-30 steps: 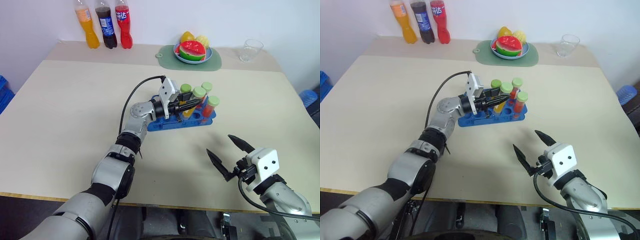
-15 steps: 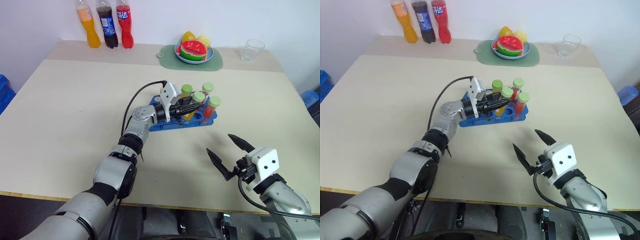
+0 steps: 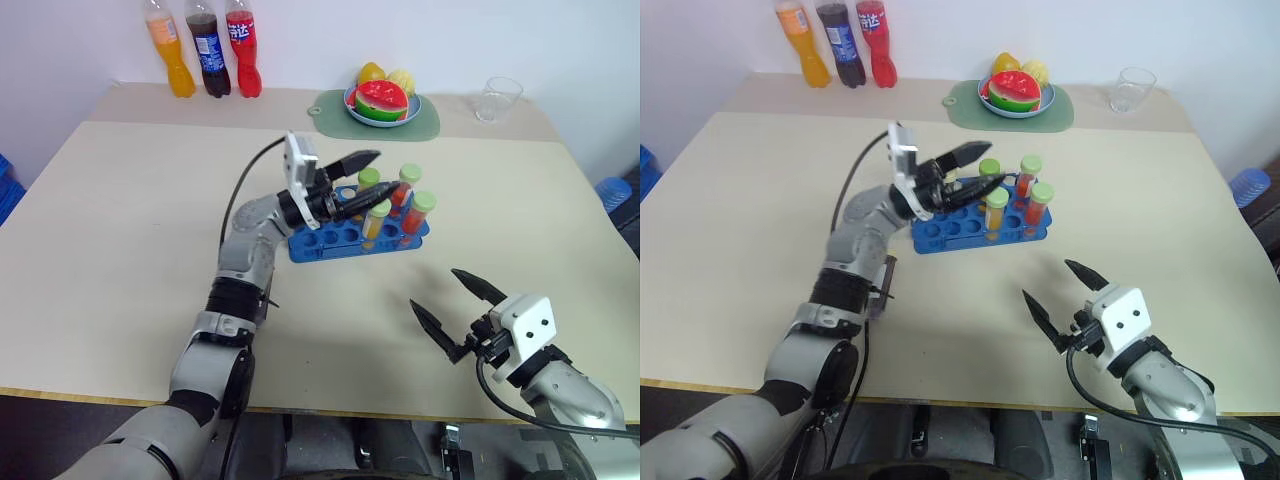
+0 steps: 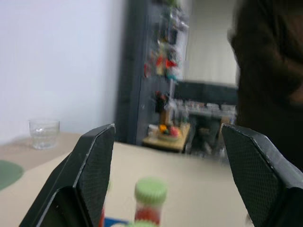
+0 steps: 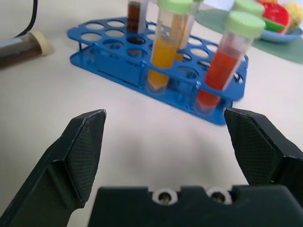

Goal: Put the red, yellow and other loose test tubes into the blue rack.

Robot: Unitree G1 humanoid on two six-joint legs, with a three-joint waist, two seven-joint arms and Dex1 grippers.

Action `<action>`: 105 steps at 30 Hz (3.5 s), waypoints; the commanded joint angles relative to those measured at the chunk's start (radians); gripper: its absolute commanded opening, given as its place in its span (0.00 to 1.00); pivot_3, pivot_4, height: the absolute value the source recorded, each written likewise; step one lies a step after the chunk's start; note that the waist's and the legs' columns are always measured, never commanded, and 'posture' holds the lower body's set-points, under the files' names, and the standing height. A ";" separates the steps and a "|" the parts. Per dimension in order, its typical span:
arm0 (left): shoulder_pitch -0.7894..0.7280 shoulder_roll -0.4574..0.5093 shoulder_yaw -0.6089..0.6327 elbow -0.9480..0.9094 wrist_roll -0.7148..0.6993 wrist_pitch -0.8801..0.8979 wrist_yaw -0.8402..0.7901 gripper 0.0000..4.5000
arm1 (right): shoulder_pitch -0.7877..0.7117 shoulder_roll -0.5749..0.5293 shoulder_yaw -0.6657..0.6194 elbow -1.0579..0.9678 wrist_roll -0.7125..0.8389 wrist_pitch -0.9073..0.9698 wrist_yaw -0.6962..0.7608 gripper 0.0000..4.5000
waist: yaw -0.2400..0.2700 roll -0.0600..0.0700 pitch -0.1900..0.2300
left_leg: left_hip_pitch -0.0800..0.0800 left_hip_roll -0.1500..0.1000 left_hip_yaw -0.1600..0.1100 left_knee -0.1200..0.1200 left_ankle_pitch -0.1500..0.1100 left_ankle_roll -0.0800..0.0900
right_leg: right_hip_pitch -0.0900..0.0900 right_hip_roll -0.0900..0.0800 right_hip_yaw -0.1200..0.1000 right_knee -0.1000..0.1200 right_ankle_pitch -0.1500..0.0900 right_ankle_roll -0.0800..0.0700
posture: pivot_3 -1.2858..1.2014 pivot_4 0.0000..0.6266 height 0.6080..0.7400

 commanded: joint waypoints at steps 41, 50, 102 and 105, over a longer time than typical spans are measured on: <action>-0.576 0.738 -0.962 0.385 -1.283 1.248 1.011 0.81 | -0.220 -0.084 0.141 0.262 0.055 -0.110 0.246 0.98 | -0.009 -0.002 0.002 | 0.000 -0.001 0.000 -0.002 0.001 -0.002 | -0.004 -0.001 0.000 0.005 -0.001 0.002 | 0.52 0.24 1.00; -0.572 0.555 -0.897 0.560 -1.132 1.248 1.177 0.81 | -0.121 -0.179 0.128 0.159 0.070 -0.156 0.356 0.98 | -0.008 -0.003 0.003 | 0.000 -0.002 0.000 -0.002 0.001 -0.002 | -0.004 -0.001 0.000 0.004 -0.002 0.002 | 0.52 0.24 1.00; 0.129 0.307 -0.205 0.014 0.065 -0.238 -0.072 0.19 | -0.299 -0.107 0.189 0.345 -0.012 -0.237 0.280 0.98 | -0.006 -0.001 0.001 | 0.001 -0.003 0.001 -0.002 0.003 -0.006 | -0.002 -0.002 0.001 0.004 0.000 0.005 | 0.52 0.24 1.00; 0.120 0.275 -0.191 0.082 0.111 -0.289 -0.057 0.19 | -0.293 -0.109 0.188 0.336 -0.010 -0.235 0.274 0.98 | -0.006 -0.001 0.001 | 0.001 -0.003 0.001 -0.001 0.003 -0.005 | -0.002 -0.002 0.000 0.004 0.000 0.005 | 0.52 0.24 1.00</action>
